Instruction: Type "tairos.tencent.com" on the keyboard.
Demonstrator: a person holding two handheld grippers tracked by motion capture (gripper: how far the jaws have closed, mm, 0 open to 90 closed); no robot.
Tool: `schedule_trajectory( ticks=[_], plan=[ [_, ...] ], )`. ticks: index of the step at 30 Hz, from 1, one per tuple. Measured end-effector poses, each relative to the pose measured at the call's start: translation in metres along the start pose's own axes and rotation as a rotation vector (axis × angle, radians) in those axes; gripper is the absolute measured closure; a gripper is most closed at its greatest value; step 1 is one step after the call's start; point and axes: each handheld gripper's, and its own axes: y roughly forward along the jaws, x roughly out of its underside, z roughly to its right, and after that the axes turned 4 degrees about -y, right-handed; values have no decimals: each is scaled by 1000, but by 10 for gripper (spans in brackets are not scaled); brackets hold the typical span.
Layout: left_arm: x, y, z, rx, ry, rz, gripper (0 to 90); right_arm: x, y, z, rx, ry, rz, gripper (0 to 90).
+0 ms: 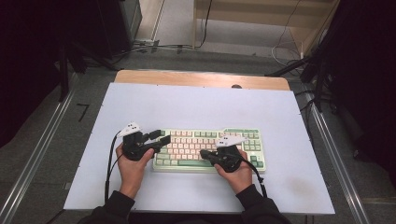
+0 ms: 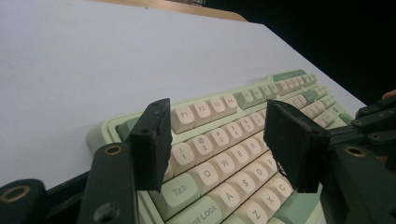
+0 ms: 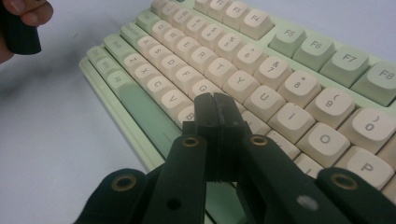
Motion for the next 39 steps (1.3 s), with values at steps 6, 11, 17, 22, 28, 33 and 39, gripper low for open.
schedule_trajectory(
  ticks=[6,11,17,22,28,33,39],
  plan=[
    [0,0,0,2,-2,0,431,1,4,-2,0,-9,-19,877],
    [0,0,0,7,-1,1,431,0,3,-2,3,-13,-24,876],
    [0,0,0,7,-1,2,431,-6,-26,6,16,28,110,794],
    [1,0,1,2,6,-1,430,-1,-43,22,67,98,177,574],
    [1,1,1,1,13,-13,430,6,-54,41,115,177,194,357],
    [2,1,3,3,21,-16,429,10,-55,47,127,208,187,342],
    [2,0,5,5,39,-19,429,9,-54,47,125,210,189,342]
  ],
)
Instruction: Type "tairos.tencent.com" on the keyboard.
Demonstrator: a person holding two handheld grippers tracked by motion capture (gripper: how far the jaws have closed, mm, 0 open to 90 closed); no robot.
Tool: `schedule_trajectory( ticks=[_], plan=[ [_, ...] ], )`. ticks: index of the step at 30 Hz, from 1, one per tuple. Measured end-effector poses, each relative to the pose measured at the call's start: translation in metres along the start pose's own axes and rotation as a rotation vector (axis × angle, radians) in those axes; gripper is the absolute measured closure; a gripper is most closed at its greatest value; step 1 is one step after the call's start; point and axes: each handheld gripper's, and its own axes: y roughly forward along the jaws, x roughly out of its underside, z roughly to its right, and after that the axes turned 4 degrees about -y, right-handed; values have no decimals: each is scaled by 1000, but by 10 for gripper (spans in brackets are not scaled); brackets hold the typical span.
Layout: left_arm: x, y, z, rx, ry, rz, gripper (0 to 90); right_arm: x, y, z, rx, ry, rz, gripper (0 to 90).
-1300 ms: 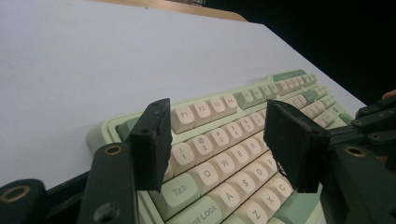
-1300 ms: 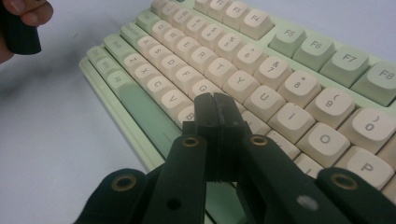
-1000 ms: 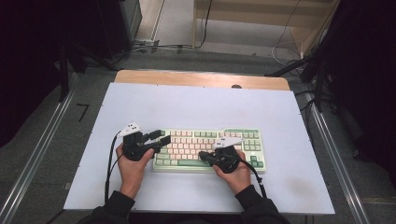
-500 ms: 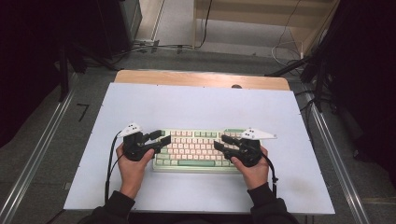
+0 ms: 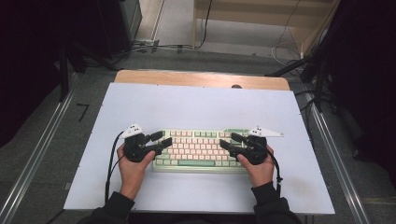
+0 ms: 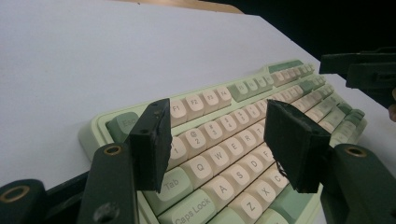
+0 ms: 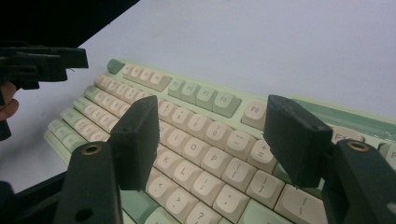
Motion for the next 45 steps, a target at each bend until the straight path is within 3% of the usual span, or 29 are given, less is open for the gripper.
schedule_trajectory(
  ticks=[5,12,19,27,34,45],
  plan=[
    [1,1,2,3,11,-15,431,0,0,-1,-1,-2,-3,342],
    [5,7,12,51,45,-45,513,1,1,-1,-4,0,-7,342],
    [9,14,24,101,91,-90,675,1,1,-1,-25,13,-14,342],
    [13,23,33,126,149,-141,900,0,1,-2,-45,4,-31,333],
    [14,27,35,129,162,-165,900,1,2,-6,-50,-18,-40,343],
    [17,35,41,114,227,-222,900,1,3,-5,-46,-15,-42,343]
  ],
)
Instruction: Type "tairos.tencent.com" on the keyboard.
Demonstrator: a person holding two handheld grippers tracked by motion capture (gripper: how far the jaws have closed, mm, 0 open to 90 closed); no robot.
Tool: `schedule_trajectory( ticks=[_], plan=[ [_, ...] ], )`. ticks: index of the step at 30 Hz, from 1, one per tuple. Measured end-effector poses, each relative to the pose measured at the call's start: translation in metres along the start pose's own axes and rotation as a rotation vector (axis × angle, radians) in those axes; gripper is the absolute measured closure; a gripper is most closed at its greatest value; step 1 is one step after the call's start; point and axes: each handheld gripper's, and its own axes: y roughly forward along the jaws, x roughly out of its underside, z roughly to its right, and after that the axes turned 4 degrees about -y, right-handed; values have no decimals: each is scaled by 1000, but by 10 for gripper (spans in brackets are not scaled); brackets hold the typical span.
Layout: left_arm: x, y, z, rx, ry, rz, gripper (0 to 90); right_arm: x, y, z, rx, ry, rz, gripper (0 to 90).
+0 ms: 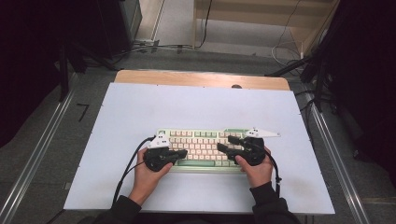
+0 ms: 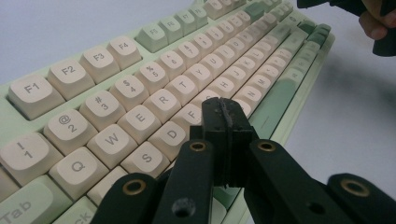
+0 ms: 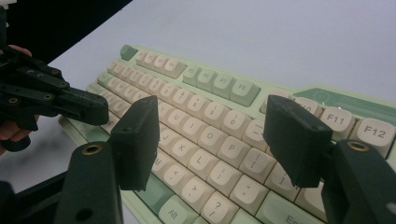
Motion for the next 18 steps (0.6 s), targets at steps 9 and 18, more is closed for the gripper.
schedule_trajectory(
  ticks=[9,18],
  plan=[
    [0,5,1,-38,28,-57,900,0,1,0,0,5,-9,343],
    [-8,-16,-6,11,-51,120,733,0,0,1,2,6,-5,343]
  ],
)
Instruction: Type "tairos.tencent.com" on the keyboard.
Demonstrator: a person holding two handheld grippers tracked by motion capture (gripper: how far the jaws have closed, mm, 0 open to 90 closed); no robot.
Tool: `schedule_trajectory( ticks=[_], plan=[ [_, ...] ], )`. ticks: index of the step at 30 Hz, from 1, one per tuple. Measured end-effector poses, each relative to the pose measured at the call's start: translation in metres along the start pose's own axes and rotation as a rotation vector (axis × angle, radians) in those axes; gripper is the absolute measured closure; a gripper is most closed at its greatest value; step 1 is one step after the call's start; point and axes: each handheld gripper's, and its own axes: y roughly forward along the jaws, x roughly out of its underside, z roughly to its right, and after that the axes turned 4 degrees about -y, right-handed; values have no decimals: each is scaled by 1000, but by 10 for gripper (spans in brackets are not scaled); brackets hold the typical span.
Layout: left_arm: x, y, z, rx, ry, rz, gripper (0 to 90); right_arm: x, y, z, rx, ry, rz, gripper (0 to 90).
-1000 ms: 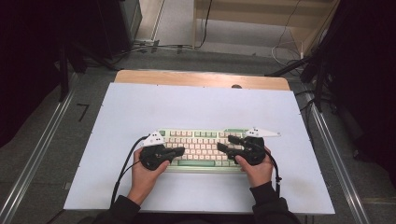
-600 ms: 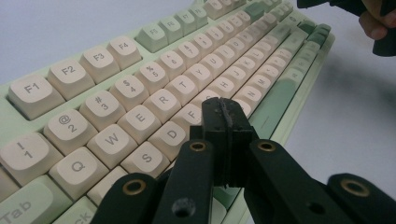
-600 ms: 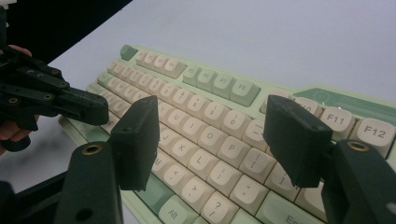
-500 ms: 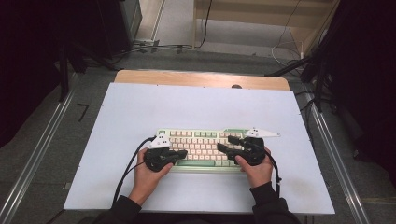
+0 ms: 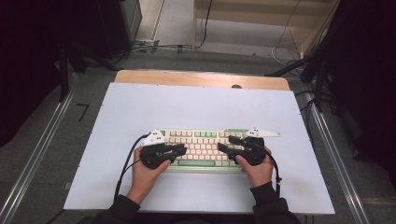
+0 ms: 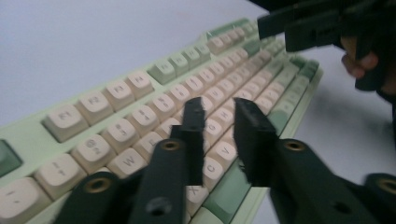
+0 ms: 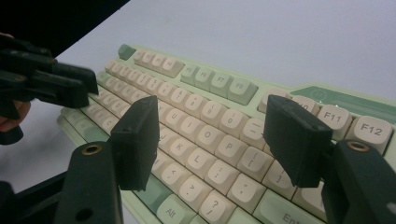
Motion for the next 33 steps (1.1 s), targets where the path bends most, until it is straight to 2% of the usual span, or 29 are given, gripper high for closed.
schedule_trajectory(
  ticks=[2,6,15,26,29,30,33],
  plan=[
    [-1,-3,-5,-9,-32,29,564,0,0,0,0,0,-1,343],
    [-1,-7,-14,-31,-77,61,439,0,1,-1,-1,0,-3,342],
    [-2,-7,-22,-80,-98,73,413,0,1,0,-6,-1,-8,342],
    [-2,-5,-28,-120,-100,59,408,1,2,-1,-5,-2,-14,341],
    [-2,-3,-27,-119,-87,52,454,1,2,-1,-4,0,-16,341],
    [-2,-3,-27,-115,-76,48,528,1,2,-1,-3,0,-16,341],
    [-3,-1,-25,-58,-51,32,893,1,3,-1,-2,-1,-17,341]
  ],
)
